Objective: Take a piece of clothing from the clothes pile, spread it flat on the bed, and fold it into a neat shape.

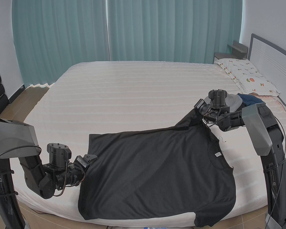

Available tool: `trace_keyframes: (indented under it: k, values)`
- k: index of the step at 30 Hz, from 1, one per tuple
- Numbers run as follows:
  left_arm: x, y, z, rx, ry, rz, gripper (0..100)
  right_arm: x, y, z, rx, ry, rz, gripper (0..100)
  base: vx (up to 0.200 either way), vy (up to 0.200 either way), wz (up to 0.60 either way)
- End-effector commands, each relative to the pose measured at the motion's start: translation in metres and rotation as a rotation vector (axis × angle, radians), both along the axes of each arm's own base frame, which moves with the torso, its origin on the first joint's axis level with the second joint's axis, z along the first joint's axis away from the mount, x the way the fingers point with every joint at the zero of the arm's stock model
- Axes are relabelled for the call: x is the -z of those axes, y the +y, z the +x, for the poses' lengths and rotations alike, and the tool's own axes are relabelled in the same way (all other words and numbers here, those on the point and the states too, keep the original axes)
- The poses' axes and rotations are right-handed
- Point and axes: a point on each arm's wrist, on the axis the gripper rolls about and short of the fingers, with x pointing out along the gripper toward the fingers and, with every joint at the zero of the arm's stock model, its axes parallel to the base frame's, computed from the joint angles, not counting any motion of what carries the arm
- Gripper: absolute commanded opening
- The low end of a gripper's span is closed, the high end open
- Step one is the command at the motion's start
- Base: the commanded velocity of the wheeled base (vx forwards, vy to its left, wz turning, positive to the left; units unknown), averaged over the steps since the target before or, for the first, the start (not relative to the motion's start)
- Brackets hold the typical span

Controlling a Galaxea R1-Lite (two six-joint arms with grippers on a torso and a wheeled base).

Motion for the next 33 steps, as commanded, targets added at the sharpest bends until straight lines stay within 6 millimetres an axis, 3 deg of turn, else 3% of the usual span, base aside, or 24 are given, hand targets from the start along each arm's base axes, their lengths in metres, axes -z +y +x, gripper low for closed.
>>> trace_keyframes:
  k: [1, 2, 8, 12, 13, 18, 21, 26, 33]
  values:
    - [0.000, 0.000, 0.000, 0.000, 0.000, 0.000, 100, 0.026, -0.005, 0.020, 0.044, -0.166, 0.064, 0, 0.000, 0.000, 0.00]
    - [0.000, 0.000, 0.000, 0.000, 0.000, 0.000, 100, 0.026, -0.005, 0.021, 0.044, -0.170, 0.063, 0, 0.000, 0.000, 0.00]
    - [0.000, 0.000, 0.000, -0.003, 0.001, 0.000, 100, 0.073, -0.015, 0.023, 0.014, -0.119, 0.011, 0, 0.000, 0.000, 0.00]
    - [0.000, 0.000, 0.000, -0.003, -0.001, -0.001, 100, 0.077, -0.019, 0.023, 0.010, -0.115, 0.002, 0, 0.000, 0.000, 0.00]
    - [0.000, 0.000, 0.000, -0.002, 0.000, 0.001, 100, 0.078, -0.019, 0.023, 0.003, -0.114, 0.004, 100, 0.000, 0.000, 0.00]
    - [0.000, 0.000, 0.000, -0.004, 0.002, 0.001, 100, 0.069, -0.018, 0.024, -0.005, -0.136, 0.007, 100, 0.000, 0.000, 0.00]
    - [0.000, 0.000, 0.000, -0.004, 0.002, 0.001, 100, 0.051, -0.023, 0.024, 0.006, -0.153, 0.008, 100, 0.000, 0.000, 0.00]
    - [0.000, 0.000, 0.000, -0.004, -0.001, 0.000, 100, 0.029, -0.059, 0.021, 0.044, -0.147, -0.034, 100, 0.000, 0.000, 0.00]
    - [-0.009, 0.007, 0.014, -0.064, -0.048, -0.049, 100, 0.019, -0.081, -0.003, -0.021, -0.071, -0.016, 100, 0.000, 0.000, 0.00]
